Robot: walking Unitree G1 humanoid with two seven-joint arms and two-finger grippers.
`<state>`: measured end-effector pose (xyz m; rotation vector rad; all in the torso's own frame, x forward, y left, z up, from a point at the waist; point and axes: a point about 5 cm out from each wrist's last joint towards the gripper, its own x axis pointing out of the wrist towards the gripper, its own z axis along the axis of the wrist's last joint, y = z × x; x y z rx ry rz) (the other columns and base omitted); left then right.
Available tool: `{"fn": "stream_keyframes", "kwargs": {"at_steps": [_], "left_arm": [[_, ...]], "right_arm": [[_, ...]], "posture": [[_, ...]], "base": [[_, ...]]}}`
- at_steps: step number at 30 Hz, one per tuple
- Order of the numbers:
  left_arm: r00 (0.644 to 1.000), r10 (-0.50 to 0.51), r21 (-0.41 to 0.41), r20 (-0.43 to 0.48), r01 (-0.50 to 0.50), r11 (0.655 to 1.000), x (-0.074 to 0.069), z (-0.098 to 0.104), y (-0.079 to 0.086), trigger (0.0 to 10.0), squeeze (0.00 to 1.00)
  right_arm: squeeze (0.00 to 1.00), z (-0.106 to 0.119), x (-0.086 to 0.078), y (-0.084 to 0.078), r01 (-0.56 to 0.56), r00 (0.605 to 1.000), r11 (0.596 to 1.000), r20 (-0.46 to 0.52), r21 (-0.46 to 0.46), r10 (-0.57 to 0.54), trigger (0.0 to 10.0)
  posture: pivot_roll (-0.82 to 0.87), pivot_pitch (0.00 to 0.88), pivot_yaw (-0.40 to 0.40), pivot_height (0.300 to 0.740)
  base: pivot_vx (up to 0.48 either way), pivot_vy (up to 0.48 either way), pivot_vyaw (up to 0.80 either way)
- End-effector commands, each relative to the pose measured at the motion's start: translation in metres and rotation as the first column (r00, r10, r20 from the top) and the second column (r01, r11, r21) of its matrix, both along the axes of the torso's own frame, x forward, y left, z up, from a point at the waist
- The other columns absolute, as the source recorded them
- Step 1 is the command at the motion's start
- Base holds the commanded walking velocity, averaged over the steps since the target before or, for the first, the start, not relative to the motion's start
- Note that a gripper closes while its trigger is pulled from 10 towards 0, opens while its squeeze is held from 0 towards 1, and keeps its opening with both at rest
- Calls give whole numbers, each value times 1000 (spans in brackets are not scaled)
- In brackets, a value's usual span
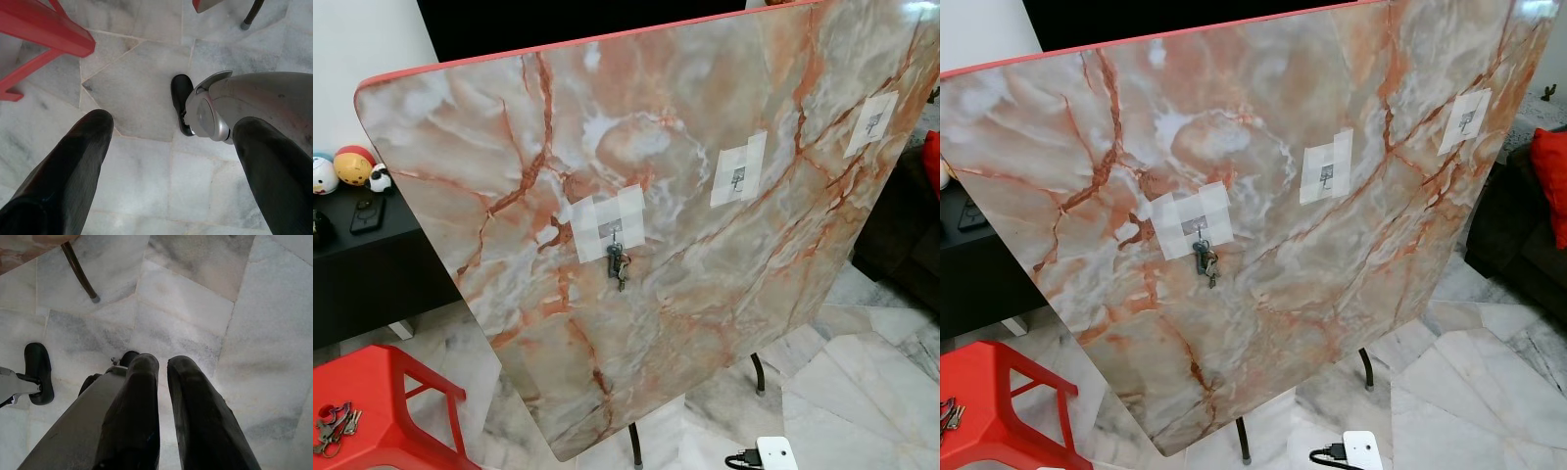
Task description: Hang keys on a hook
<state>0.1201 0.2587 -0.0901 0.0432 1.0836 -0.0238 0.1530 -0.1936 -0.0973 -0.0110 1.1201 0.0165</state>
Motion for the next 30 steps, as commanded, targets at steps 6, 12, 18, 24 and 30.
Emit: {"fn": "stream_keyframes", "kwargs": {"at_steps": [6, 12, 18, 24, 30], "left_arm": [[1000, -1, -1, -16, 1, 1000, -3, -2, -1, 10000, 0], [990, -125, 69, -62, 129, 989, -1, 0, 4, 10000, 0], [990, -124, 71, -62, 129, 989, -2, 0, 4, 10000, 0], [989, -132, 73, -66, 137, 988, -2, 0, 4, 10000, 0], [988, -136, 76, -66, 141, 987, -2, 0, 3, 10000, 0]], "right_arm": [[0, 0, 1, 0, -15, 1000, 1000, -1, 1, 15, 10000], [0, 0, 1, 4, 54, 999, 997, 4, 51, -54, 10000], [0, 0, 1, 5, 50, 999, 998, 2, 50, -50, 10000], [0, 0, 0, 4, 49, 999, 998, 1, 51, -49, 10000], [0, 0, 0, 4, 42, 999, 998, 1, 50, -42, 10000]], "posture": [[0, 0, 0, 740], [-21, 0, -1, 740], [-21, 0, -1, 740], [-25, 0, 2, 740], [-19, 0, -2, 740]], "base": [[0, 0, 0], [0, 0, 0], [0, 0, 0], [0, 0, 0], [0, 0, 0]]}}
